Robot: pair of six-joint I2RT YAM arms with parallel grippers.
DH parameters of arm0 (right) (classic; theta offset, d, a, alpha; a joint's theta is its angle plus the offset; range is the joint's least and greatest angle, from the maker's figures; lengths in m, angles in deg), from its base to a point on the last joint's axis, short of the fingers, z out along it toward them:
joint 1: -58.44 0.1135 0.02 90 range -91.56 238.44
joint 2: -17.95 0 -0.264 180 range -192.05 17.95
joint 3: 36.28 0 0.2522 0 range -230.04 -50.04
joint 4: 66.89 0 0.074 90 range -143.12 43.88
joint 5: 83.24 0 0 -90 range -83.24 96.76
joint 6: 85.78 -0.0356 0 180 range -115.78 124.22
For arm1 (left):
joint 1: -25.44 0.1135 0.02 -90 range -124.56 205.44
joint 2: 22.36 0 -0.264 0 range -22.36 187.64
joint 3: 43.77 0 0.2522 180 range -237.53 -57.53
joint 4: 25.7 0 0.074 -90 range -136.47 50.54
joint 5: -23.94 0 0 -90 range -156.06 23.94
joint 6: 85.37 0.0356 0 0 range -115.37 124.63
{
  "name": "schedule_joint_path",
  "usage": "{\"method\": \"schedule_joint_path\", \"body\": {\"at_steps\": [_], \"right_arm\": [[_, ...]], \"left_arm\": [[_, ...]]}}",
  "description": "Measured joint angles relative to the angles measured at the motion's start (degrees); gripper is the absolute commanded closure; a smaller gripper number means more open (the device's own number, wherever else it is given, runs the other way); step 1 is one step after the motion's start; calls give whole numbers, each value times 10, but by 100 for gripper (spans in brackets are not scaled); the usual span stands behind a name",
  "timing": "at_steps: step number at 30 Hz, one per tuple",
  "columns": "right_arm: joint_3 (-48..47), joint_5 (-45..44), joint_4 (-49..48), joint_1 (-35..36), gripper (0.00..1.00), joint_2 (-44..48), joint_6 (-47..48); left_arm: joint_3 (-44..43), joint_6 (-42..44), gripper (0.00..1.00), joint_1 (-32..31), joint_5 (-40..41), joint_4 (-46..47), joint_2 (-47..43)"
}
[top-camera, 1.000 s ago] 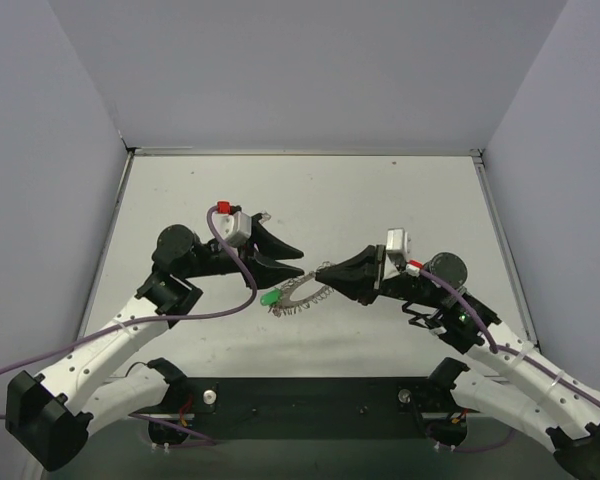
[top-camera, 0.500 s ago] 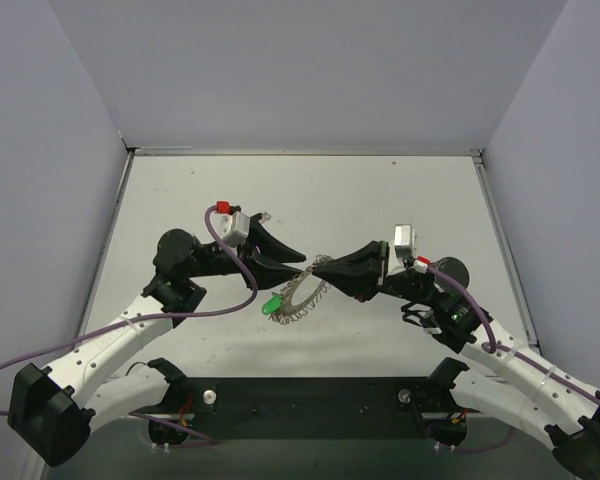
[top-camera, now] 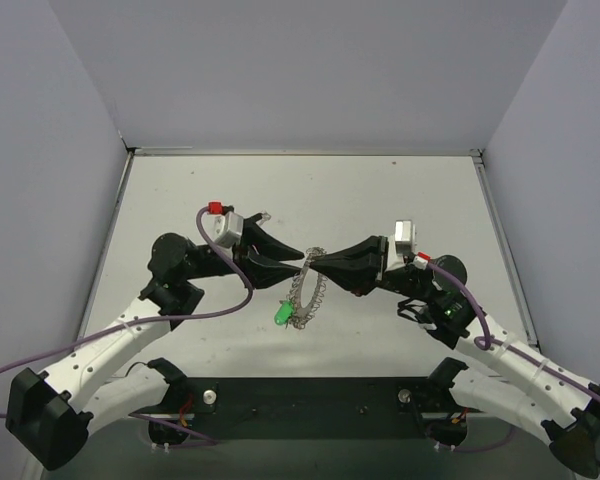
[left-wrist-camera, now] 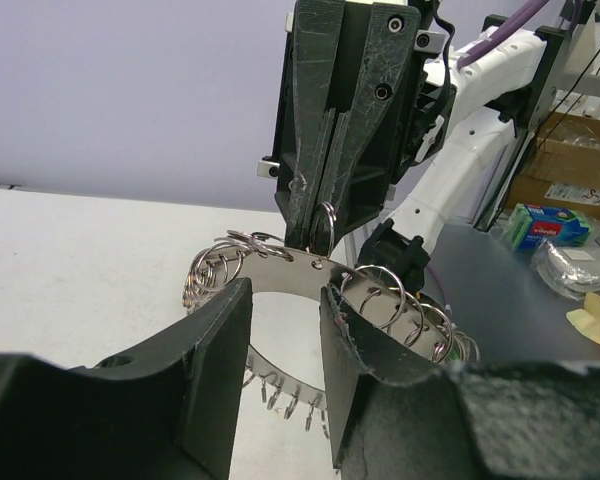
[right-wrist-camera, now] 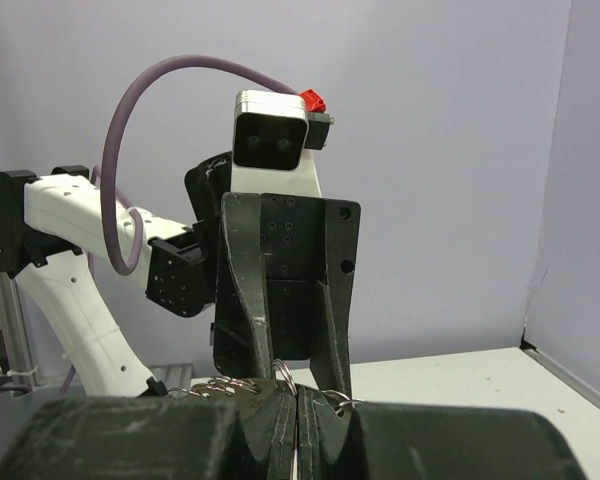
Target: Put the keys on the keyring
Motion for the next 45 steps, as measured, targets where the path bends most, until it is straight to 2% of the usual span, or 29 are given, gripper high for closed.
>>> {"method": "schedule_joint_path", "body": {"at_steps": [6, 16, 24, 31, 33, 37, 41, 45], "right_arm": [[10, 0, -26, -3, 100, -3, -4], [32, 3, -92, -26, 100, -30, -46], [36, 29, -164, -50, 100, -70, -102], [36, 49, -175, -53, 100, -74, -117], [36, 52, -177, -53, 100, -74, -118], [36, 56, -177, -53, 100, -74, -118], [36, 56, -177, -53, 100, -74, -117], [36, 56, -176, -53, 100, -74, -113]], "left_arm": [[0, 24, 57, -2, 27, -30, -23], [-21, 101, 57, -5, 101, -144, -72], [-71, 125, 57, -5, 81, -183, -64], [-90, 140, 57, -5, 74, -219, -54], [-101, 143, 62, -5, 72, -229, -47], [-116, 148, 63, -5, 66, -239, -30], [-124, 153, 62, -5, 59, -254, -16], [-133, 157, 56, -5, 53, -273, -8]]}}
